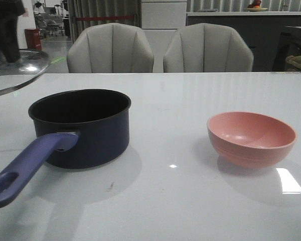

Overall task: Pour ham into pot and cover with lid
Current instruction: 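Lift the glass lid by its knob with the left gripper over the pot, then lower the lid onto the saucepan with the left gripper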

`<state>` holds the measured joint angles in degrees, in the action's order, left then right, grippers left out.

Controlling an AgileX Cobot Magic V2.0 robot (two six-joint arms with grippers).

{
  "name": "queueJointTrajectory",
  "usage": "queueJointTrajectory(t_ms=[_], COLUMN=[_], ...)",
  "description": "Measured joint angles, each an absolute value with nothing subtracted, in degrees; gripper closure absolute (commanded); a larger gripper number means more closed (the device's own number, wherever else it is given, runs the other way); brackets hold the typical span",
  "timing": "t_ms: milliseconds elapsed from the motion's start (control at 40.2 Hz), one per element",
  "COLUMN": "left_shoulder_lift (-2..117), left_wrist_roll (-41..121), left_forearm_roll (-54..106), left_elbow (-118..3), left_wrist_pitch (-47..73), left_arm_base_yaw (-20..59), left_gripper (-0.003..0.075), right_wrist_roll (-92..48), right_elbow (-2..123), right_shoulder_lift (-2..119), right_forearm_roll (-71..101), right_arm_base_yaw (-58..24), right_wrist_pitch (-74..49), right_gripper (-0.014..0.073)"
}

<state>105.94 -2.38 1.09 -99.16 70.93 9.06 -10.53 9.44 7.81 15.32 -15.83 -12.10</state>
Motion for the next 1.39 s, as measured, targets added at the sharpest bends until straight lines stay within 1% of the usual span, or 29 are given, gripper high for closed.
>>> queueJointTrajectory(t_ms=[174,472,671,1144,1293,1393], left_shoulder_lift=[106.76,110.07,111.7,113.74,114.91,115.12], left_wrist_roll=[-2.01,-2.01,-2.01,-1.93,-1.77,-1.67], left_forearm_roll=[1.71,0.41,0.0,1.06,1.28,1.28], left_elbow=[-99.42,-100.87,-102.68,-103.33,-103.56,-103.56], left_wrist_pitch=[71.4,69.49,69.27,68.72,68.21,68.21], left_arm_base_yaw=[15.84,21.66,22.82,22.87,22.87,22.87], left_gripper=[0.0537,0.0532,0.0532,0.0531,0.0495,0.0414], right_wrist_roll=[-10.53,-10.53,-10.53,-10.53,-10.53,-10.53], right_elbow=[9.44,9.44,9.44,9.44,9.44,9.44], right_shoulder_lift=[7.81,7.81,7.81,7.81,7.81,7.81], right_forearm_roll=[15.32,15.32,15.32,15.32,15.32,15.32], right_arm_base_yaw=[-15.83,-15.83,-15.83,-15.83,-15.83,-15.83], right_wrist_pitch=[-12.1,-12.1,-12.02,-12.02,-12.02,-12.02], right_gripper=[0.045,0.045,0.045,0.045,0.045,0.045])
